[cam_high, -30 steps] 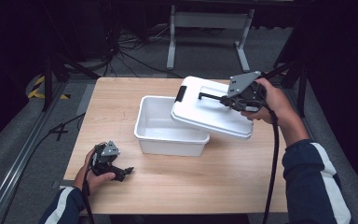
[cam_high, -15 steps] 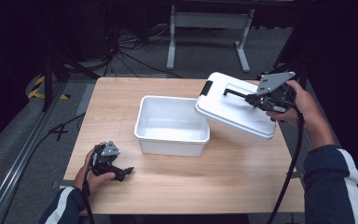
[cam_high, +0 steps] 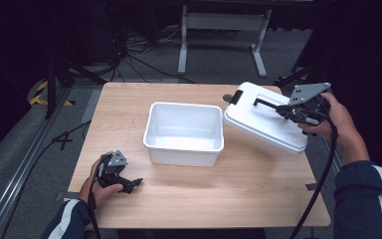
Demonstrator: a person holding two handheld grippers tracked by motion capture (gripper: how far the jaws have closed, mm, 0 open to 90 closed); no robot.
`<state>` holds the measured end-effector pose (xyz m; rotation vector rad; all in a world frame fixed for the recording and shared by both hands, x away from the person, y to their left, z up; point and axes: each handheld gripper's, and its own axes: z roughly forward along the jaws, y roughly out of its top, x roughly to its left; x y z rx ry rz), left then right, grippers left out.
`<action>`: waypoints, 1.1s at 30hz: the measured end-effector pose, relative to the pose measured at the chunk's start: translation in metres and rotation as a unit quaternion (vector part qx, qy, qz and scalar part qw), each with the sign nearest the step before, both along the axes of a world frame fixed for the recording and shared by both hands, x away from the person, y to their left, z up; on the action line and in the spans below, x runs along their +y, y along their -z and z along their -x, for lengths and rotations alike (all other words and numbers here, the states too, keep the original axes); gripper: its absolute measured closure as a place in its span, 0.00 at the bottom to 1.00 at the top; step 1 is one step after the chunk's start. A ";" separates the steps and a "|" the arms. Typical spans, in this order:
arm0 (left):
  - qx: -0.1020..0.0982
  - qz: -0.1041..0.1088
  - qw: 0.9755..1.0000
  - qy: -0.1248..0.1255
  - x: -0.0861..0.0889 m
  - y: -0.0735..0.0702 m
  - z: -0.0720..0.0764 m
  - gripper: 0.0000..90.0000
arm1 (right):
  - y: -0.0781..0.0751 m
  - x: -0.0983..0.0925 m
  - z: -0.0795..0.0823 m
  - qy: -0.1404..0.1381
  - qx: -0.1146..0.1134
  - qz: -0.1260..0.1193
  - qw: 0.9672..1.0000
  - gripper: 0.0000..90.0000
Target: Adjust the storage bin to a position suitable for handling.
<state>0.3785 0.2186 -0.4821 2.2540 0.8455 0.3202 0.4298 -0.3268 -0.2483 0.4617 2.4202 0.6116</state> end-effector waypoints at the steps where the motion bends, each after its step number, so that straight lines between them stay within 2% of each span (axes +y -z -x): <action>1: 0.000 0.000 1.000 0.000 0.000 0.000 0.000 0.00 | 0.001 -0.002 0.000 0.002 0.001 0.000 1.000 0.94; 8: 0.000 0.000 1.000 0.000 0.000 0.000 0.000 0.00 | 0.014 -0.014 -0.001 0.015 0.010 -0.007 1.000 0.94; 15: 0.000 0.000 1.000 0.001 0.000 0.000 0.000 0.00 | 0.035 -0.018 -0.010 0.027 0.027 -0.012 0.999 0.94; 25: 0.000 0.000 1.000 0.000 0.000 0.000 0.000 0.00 | 0.066 -0.014 -0.024 0.031 0.056 -0.007 0.998 0.94; 33: 0.000 0.000 1.000 0.000 0.000 0.000 0.000 0.00 | 0.090 -0.011 -0.032 0.033 0.077 -0.012 0.996 0.94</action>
